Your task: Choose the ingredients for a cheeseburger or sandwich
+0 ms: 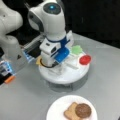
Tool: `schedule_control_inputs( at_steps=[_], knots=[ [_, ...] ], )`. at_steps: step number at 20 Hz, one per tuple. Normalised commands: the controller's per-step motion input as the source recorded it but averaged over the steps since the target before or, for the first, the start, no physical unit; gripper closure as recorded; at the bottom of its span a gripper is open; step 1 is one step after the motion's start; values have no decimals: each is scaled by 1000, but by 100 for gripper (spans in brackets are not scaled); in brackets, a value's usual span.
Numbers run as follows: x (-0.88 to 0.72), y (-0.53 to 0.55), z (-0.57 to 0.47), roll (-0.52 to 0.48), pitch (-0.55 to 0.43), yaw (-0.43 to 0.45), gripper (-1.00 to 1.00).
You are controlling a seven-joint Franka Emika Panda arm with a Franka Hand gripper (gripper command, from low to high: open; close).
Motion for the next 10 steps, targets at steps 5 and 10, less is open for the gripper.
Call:
schedule_control_inputs(
  at_steps=[5, 10],
  knots=[
    [70, 167, 24, -101, -105, -58, -100],
    [155, 186, -56, -109, -76, -35, -100]
  ],
)
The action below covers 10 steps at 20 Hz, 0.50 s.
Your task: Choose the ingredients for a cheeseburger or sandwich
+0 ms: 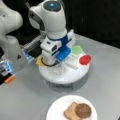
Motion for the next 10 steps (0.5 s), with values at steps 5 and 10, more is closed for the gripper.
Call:
schedule_control_inputs(
  at_steps=[5, 10],
  knots=[
    [136, 50, -109, -123, -46, 25, -100],
    [44, -67, -108, -158, -23, 127, -100]
  ],
)
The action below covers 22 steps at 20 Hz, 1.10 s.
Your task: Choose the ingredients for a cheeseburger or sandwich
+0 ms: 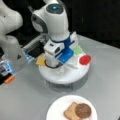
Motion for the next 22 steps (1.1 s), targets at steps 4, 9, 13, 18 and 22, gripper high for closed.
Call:
schedule_control_inputs(
  at_steps=[4, 9, 13, 18, 22],
  knots=[
    [-54, -99, -23, -174, 17, 180, -100],
    [-214, -21, 37, -133, 52, 136, -100],
    [-281, 80, 46, -91, 39, 92, -100],
    [-202, 109, 4, -64, -11, 89, -100],
    [-82, 75, -35, -41, -46, 102, -100]
  ],
)
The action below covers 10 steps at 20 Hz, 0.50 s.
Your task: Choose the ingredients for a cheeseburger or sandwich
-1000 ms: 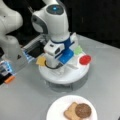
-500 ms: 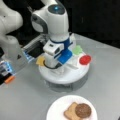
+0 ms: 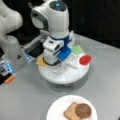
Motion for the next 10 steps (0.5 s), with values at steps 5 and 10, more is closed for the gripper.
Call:
schedule_control_inputs(
  at_steps=[5, 10],
  knots=[
    [2, 15, -86, -5, -69, 129, -100],
    [-12, 8, -99, 9, -76, 116, -100]
  ],
)
